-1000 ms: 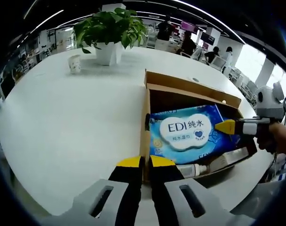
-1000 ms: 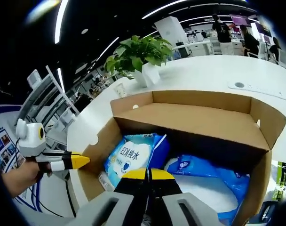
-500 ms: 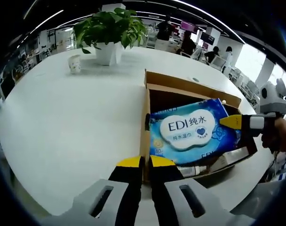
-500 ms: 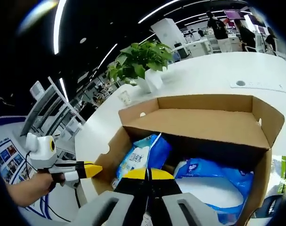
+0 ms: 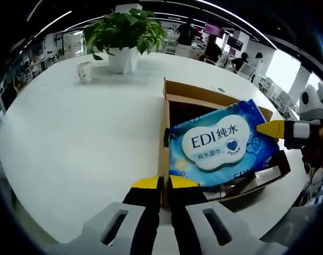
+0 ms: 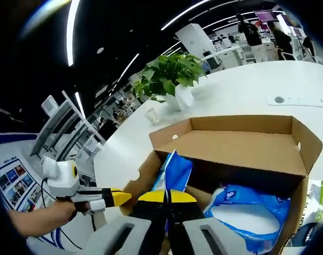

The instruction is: Operate the shoe box by opening the lid, removing the specified soft item, and placing it in the target area until the item is outside and the box remains undamaged.

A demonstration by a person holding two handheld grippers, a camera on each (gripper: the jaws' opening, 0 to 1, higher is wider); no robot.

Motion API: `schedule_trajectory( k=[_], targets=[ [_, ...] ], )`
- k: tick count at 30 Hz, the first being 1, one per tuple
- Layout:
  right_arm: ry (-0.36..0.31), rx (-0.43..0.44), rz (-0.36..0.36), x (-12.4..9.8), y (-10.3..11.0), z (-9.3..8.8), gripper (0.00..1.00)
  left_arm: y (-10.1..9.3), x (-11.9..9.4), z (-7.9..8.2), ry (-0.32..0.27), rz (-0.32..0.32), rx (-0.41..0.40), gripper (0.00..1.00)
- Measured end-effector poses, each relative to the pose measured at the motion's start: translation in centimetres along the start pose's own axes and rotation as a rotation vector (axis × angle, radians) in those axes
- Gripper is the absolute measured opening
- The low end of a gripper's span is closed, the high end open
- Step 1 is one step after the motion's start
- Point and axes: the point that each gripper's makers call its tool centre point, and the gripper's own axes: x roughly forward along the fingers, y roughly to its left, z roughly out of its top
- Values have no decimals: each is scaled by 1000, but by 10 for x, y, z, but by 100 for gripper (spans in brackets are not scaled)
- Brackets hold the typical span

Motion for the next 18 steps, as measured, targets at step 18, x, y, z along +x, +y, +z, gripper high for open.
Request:
schedule_trajectory(
  k=[18],
  targets=[
    [-44,-25,50,-12,25,22,0,0,0,0,2,0,-2,2]
  ],
)
